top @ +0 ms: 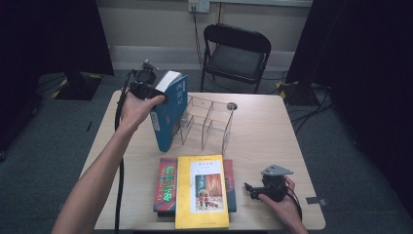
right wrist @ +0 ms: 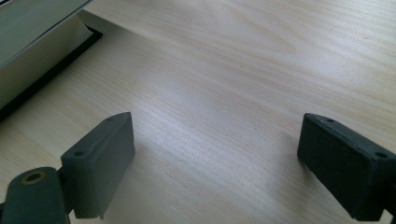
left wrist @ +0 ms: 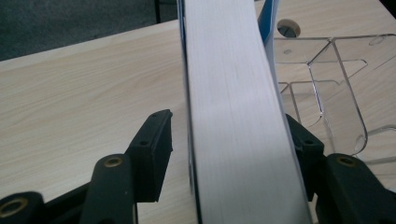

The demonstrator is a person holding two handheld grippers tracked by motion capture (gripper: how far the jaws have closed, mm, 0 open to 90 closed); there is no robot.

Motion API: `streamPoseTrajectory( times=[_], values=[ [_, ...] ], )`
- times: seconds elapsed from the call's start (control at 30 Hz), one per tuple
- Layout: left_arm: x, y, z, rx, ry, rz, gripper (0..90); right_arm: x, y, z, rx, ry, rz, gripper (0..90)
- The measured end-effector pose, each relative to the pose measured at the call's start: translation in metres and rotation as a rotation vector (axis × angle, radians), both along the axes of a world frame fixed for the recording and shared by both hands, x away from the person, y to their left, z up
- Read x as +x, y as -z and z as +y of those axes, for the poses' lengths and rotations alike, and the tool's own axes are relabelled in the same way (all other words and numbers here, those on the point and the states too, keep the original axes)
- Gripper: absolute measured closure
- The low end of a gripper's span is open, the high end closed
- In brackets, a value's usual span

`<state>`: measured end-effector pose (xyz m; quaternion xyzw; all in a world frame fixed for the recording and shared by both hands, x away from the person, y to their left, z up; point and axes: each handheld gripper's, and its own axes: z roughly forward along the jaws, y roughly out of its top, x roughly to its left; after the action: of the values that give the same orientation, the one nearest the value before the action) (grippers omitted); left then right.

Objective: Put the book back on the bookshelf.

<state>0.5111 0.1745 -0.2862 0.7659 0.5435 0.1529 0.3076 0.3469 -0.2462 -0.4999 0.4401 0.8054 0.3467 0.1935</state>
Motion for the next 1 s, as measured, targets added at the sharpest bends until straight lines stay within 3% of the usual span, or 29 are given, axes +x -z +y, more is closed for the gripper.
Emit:
streamPoseTrajectory(
  times=[0.13,0.2,0.3,0.37,0.67,0.87,0.93,1.0],
  values=[
    [-0.016,0.009,0.004,-0.008,-0.01,-0.06,43.2,0.0,0.0,0.0,-0.001,0.004,-0.001,10.7],
    [-0.025,0.016,0.008,-0.048,-0.003,-0.092,44.3,0.0,0.0,0.0,-0.001,0.005,-0.001,10.7],
    [-0.037,0.03,0.011,-0.066,0.011,-0.171,45.4,0.0,0.0,0.0,-0.001,0.005,-0.001,10.8],
    [-0.042,0.039,0.014,-0.094,0.013,-0.198,45.8,0.0,0.0,0.001,-0.001,0.005,-0.001,10.7],
    [-0.052,0.072,0.017,-0.145,0.005,-0.279,48.2,0.0,0.0,0.001,-0.001,0.007,0.0,10.6],
    [-0.056,0.09,0.014,-0.137,-0.004,-0.302,48.1,0.0,0.0,0.001,-0.001,0.008,0.0,10.7],
    [-0.057,0.096,0.015,-0.152,-0.009,-0.294,50.6,0.0,0.0,0.001,-0.001,0.008,0.0,10.7],
    [-0.06,0.099,0.013,-0.159,-0.028,-0.322,56.7,0.0,0.0,0.001,-0.001,0.008,0.0,10.7]
  ],
)
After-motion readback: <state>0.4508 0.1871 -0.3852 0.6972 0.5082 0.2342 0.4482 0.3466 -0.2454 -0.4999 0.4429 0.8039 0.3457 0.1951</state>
